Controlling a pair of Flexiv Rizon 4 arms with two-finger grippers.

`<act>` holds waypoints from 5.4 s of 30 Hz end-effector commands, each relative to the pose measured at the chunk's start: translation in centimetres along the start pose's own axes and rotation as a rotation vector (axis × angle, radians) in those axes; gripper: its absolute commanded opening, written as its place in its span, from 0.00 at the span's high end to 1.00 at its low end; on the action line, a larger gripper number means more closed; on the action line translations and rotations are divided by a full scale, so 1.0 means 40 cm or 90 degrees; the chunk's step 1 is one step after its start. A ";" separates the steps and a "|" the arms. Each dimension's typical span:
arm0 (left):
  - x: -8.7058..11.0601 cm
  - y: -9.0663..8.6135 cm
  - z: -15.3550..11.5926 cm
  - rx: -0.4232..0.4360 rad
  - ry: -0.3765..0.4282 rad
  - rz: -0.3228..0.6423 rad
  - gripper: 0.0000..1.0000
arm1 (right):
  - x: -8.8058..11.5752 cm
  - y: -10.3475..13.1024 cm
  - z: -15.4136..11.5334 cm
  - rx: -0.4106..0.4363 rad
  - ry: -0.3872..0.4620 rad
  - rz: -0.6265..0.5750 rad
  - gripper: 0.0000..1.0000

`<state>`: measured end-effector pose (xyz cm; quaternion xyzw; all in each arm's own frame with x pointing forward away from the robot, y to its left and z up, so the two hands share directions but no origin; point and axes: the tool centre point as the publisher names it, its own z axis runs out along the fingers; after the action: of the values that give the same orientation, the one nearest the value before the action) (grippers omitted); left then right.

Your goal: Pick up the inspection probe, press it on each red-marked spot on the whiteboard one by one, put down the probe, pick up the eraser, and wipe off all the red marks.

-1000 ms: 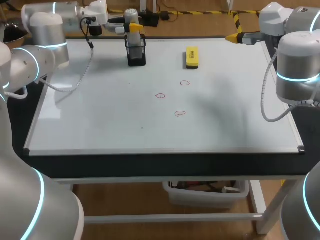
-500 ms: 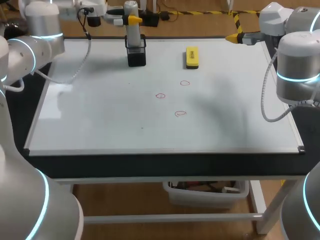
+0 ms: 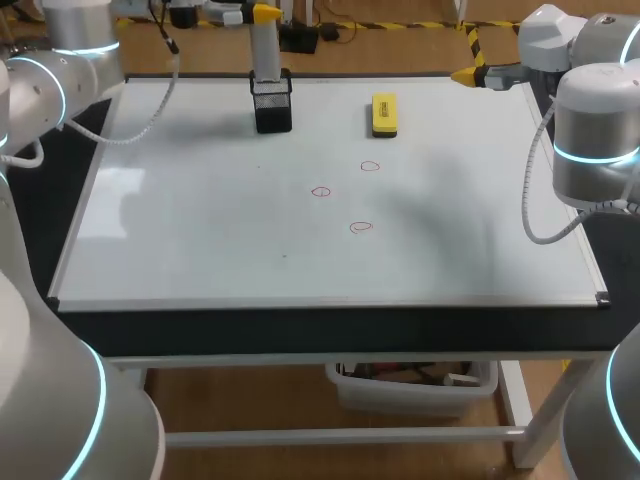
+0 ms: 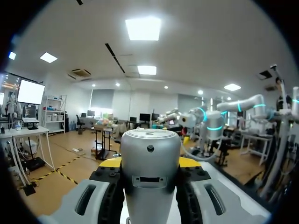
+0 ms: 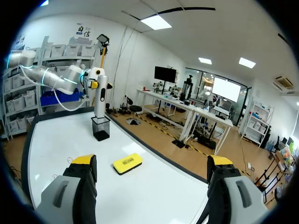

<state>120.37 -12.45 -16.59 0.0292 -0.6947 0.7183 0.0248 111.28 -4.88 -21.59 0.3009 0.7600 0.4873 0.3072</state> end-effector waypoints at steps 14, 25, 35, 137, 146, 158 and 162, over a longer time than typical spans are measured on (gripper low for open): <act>0.077 -0.076 -0.081 -0.010 -0.126 0.018 1.00 | -0.002 -0.001 0.001 0.000 0.001 0.000 0.00; 0.141 -0.081 -0.217 -0.014 -0.209 0.030 1.00 | -0.002 -0.001 0.001 0.000 0.001 0.000 0.00; 0.209 -0.057 -0.353 -0.018 -0.297 0.030 1.00 | -0.002 -0.001 0.001 0.000 0.001 0.000 0.00; 0.243 0.003 -0.528 0.003 -0.401 0.054 1.00 | 0.149 -0.106 0.436 0.403 0.707 -0.733 0.00; 0.243 0.003 -0.528 0.003 -0.401 0.054 1.00 | 0.184 -0.158 0.441 0.266 0.752 -0.895 0.00; 0.243 0.003 -0.528 0.003 -0.401 0.054 1.00 | 0.206 -0.192 0.443 0.216 0.795 -1.085 0.00; 0.243 0.003 -0.528 0.003 -0.401 0.054 1.00 | 0.199 -0.221 0.454 0.230 0.809 -1.096 0.00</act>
<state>110.48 8.67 -16.64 0.2219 -0.6683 0.6750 -0.2203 118.94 8.16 -37.11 -0.5971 0.7986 0.0610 0.0436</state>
